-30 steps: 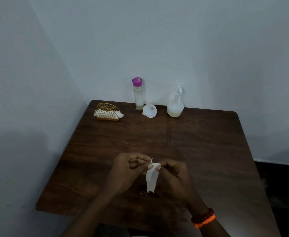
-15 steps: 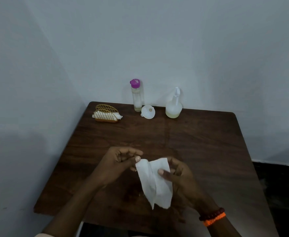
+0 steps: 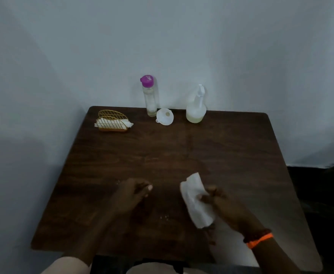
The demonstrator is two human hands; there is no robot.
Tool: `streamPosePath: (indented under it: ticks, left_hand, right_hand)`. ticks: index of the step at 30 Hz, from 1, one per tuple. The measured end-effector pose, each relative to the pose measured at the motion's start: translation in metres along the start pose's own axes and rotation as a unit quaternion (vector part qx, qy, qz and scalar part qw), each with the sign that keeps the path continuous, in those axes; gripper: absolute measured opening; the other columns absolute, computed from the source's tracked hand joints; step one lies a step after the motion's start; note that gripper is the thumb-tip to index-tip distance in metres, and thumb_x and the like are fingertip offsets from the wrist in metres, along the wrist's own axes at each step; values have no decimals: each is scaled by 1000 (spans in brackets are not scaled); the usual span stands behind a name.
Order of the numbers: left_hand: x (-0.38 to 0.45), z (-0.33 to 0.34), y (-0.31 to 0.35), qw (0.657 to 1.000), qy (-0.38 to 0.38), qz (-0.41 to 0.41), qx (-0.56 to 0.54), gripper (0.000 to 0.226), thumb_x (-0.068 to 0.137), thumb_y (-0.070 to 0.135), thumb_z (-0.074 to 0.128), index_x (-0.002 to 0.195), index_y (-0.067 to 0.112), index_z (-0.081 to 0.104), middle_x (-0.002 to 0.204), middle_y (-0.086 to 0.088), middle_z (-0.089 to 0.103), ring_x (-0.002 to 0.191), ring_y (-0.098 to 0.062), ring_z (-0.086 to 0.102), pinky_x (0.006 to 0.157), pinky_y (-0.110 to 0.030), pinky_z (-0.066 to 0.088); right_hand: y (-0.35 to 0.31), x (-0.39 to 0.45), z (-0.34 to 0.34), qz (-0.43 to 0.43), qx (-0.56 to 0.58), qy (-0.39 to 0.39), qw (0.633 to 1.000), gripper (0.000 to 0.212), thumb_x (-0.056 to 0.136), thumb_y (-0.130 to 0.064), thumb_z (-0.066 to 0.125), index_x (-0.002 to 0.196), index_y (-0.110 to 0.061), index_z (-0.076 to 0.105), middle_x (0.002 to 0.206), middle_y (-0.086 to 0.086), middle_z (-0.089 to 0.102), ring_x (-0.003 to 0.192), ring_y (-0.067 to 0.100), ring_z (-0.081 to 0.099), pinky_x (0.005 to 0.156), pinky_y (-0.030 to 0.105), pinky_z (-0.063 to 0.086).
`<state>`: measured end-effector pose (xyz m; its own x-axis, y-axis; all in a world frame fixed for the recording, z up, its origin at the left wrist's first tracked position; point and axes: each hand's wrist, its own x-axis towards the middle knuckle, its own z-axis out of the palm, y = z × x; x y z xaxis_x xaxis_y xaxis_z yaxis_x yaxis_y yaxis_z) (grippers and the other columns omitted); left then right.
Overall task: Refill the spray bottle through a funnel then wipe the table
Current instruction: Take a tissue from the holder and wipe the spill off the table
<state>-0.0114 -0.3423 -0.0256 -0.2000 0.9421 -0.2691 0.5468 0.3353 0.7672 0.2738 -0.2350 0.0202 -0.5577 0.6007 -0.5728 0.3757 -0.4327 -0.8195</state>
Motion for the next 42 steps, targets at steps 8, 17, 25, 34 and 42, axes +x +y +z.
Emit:
streamPosePath:
  ticks: [8, 17, 25, 34, 42]
  left_hand:
    - [-18, -42, -152, 937, 262, -104, 205, 30, 101, 16, 51, 124, 3, 66, 133, -19, 60, 122, -39, 58, 103, -48, 49]
    - [-48, -47, -230, 911, 254, -100, 309, 57, 103, 28, 31, 147, -5, 41, 157, -28, 35, 145, -42, 35, 121, -56, 25]
    - [-50, -47, -232, 912, 262, -89, 304, 51, 104, 21, 36, 150, 1, 40, 159, -22, 34, 149, -35, 33, 123, -51, 25]
    - [-49, -46, -237, 909, 289, -84, 287, 50, 104, 19, 36, 151, 3, 41, 160, -20, 35, 150, -33, 31, 123, -51, 24]
    - [-49, -46, -243, 907, 298, -69, 290, 49, 103, 19, 36, 148, 0, 44, 157, -22, 38, 148, -35, 34, 121, -52, 26]
  right_hand:
    - [-6, 80, -7, -239, -401, 111, 877, 34, 94, -12, 59, 121, -30, 68, 122, -3, 69, 112, -7, 62, 99, 20, 52]
    - [71, 118, 42, -42, -530, 138, 836, 74, 102, -55, 34, 159, -11, 20, 168, 7, 12, 154, 23, 19, 121, 43, 31]
    - [94, 146, 87, -82, -543, 151, 822, 78, 100, -58, 9, 158, -10, -10, 165, 8, -17, 154, 23, -13, 127, 45, 3]
    - [66, 196, 230, -183, -550, 31, 814, 72, 106, -49, 25, 160, -5, 7, 168, 14, -2, 157, 26, -4, 128, 48, 7]
    - [67, 202, 292, -222, -586, -27, 779, 68, 104, -48, 14, 159, -7, 15, 168, 14, 11, 157, 25, 8, 127, 48, 15]
